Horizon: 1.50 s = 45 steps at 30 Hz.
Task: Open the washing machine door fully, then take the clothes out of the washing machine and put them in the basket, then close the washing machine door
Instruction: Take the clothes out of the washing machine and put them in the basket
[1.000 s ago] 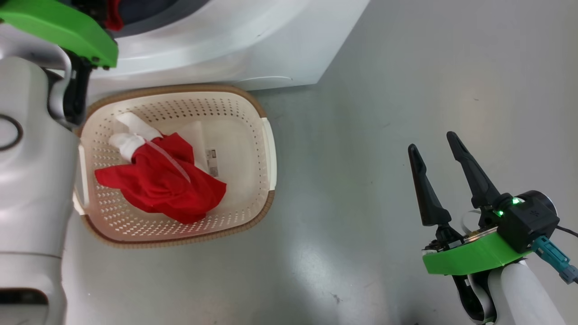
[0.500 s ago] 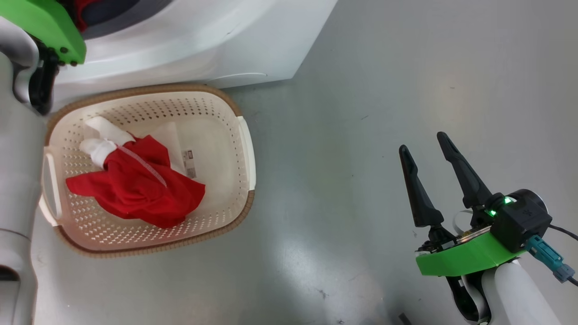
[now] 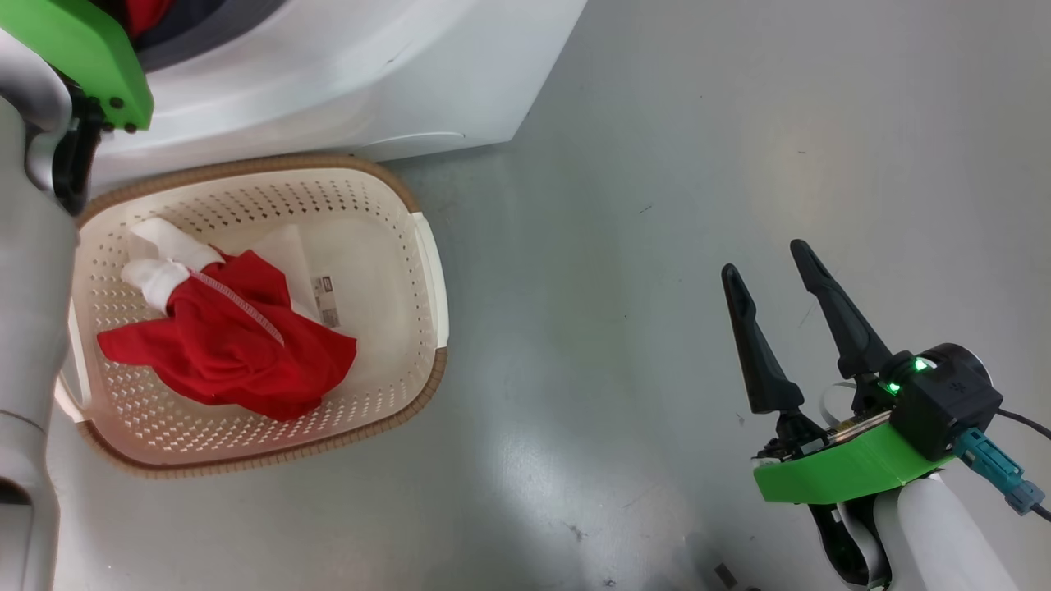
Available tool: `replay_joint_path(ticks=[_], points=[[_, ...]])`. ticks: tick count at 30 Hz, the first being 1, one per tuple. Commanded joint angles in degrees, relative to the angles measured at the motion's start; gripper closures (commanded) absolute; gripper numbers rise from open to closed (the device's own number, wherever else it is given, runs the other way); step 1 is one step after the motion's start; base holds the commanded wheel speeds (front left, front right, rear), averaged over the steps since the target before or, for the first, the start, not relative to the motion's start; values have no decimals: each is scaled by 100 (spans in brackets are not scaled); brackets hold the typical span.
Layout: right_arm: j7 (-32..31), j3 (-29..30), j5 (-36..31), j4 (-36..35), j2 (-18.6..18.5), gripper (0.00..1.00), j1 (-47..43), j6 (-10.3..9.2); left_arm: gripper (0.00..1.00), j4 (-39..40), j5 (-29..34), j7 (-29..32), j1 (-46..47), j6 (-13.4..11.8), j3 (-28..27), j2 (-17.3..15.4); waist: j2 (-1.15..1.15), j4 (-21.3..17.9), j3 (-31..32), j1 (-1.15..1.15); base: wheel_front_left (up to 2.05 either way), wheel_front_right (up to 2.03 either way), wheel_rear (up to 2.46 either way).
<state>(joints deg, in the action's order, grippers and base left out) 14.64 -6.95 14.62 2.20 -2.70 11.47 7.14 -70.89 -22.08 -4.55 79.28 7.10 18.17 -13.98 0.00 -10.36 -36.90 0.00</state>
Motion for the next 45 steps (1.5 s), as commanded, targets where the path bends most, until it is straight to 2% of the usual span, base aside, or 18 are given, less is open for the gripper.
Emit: replay_joint_path(ticks=[1,2,6,15,25,32,45], points=[[36,-148,69,-144,-18,0,-59,35,80,73,47,-24,131,37,42,-261,0,-5,1,0,0,0,0],[36,-154,74,-144,-18,0,-55,35,100,64,46,-18,134,37,82,-262,0,-7,4,0,0,0,0],[36,-164,83,-131,-18,0,-47,35,100,87,52,-88,158,38,253,-287,0,-3,15,0,0,0,0],[36,-169,107,-72,-18,0,0,35,100,122,183,-690,225,17,456,-334,0,66,103,0,0,0,0],[36,-176,111,13,-18,0,23,35,100,446,155,-1023,-111,-240,405,-382,0,219,362,0,0,0,0],[36,-181,71,76,-18,0,36,35,100,1282,85,-1042,-704,-557,132,-465,0,314,566,0,0,0,0],[36,-150,-20,196,-18,0,-14,35,100,2809,72,-1044,-2104,-760,-351,-496,0,481,1107,0,0,0,0]])
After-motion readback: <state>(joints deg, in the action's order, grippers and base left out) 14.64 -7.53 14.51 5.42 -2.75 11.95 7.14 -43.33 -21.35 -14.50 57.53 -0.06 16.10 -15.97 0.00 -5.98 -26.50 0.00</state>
